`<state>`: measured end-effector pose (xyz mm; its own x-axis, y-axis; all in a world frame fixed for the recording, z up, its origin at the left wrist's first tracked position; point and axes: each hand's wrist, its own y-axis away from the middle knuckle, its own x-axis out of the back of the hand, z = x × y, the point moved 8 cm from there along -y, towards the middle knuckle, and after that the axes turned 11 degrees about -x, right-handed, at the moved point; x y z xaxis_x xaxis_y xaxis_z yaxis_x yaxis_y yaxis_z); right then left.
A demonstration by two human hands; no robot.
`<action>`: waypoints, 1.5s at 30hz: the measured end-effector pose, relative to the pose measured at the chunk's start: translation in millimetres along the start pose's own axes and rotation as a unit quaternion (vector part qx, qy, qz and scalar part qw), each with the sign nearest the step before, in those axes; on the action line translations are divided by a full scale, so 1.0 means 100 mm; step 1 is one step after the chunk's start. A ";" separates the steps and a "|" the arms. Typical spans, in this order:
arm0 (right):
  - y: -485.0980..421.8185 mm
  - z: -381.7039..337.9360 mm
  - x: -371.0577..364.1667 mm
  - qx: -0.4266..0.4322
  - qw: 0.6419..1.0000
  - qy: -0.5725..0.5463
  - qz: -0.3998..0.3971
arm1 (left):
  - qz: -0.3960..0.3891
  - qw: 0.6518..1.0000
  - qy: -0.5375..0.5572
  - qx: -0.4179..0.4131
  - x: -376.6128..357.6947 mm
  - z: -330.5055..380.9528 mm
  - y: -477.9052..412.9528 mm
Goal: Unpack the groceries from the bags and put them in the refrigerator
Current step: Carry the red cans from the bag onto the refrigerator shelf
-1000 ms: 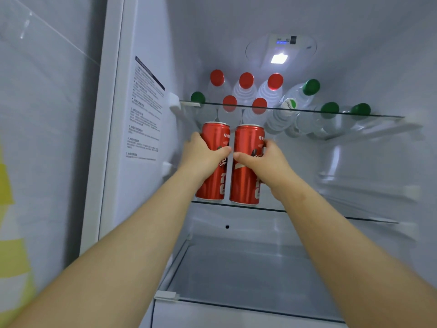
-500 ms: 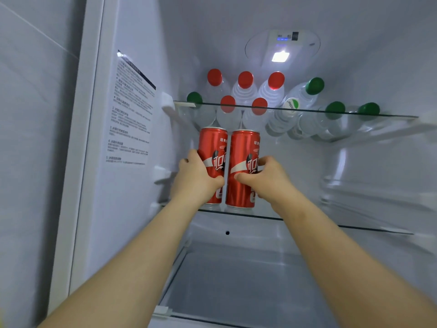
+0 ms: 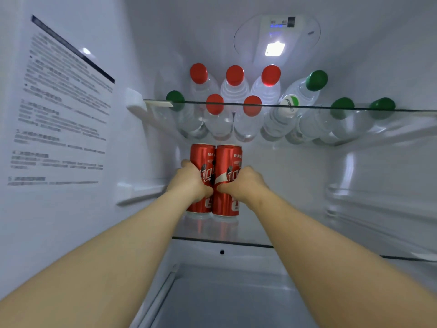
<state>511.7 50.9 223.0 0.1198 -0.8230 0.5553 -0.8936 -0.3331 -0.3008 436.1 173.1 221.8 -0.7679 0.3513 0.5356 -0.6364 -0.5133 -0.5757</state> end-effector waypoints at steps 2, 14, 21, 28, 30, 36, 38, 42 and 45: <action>-0.10 -0.03 -0.03 -0.011 0.999 0.035 -0.016 | -0.021 0.999 0.001 0.025 -0.05 -0.03 -0.12; -0.57 -0.04 -0.20 -0.053 0.994 0.068 -0.065 | -0.076 0.994 0.004 0.074 -0.25 -0.23 -0.58; -0.61 0.01 -0.21 -0.040 0.998 0.014 -0.046 | -0.063 0.997 -0.038 0.024 -0.28 -0.23 -0.62; -0.55 0.00 -0.07 -0.008 1.000 0.026 0.001 | 0.015 0.983 -0.151 -0.104 -0.08 -0.02 -0.53; -0.50 0.00 -0.11 -0.002 0.998 0.053 -0.023 | -0.029 0.972 -0.187 -0.138 -0.16 0.00 -0.49; -0.38 0.00 -0.18 0.004 0.992 0.107 -0.072 | -0.160 0.956 -0.217 -0.117 -0.35 -0.15 -0.39; -0.35 -0.01 -0.19 0.008 0.990 0.119 -0.081 | -0.194 0.946 -0.238 -0.103 -0.39 -0.18 -0.36; -0.30 -0.01 -0.22 0.005 0.987 0.125 -0.102 | -0.252 0.923 -0.276 -0.095 -0.45 -0.19 -0.31; -0.27 -0.01 -0.23 0.002 0.985 0.131 -0.111 | -0.291 0.906 -0.299 -0.076 -0.47 -0.19 -0.25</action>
<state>533.2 79.2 219.0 0.1958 -0.5835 0.7882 -0.8559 -0.4940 -0.1530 486.7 184.4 198.8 -0.1510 0.0188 0.9884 -0.9584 -0.2478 -0.1417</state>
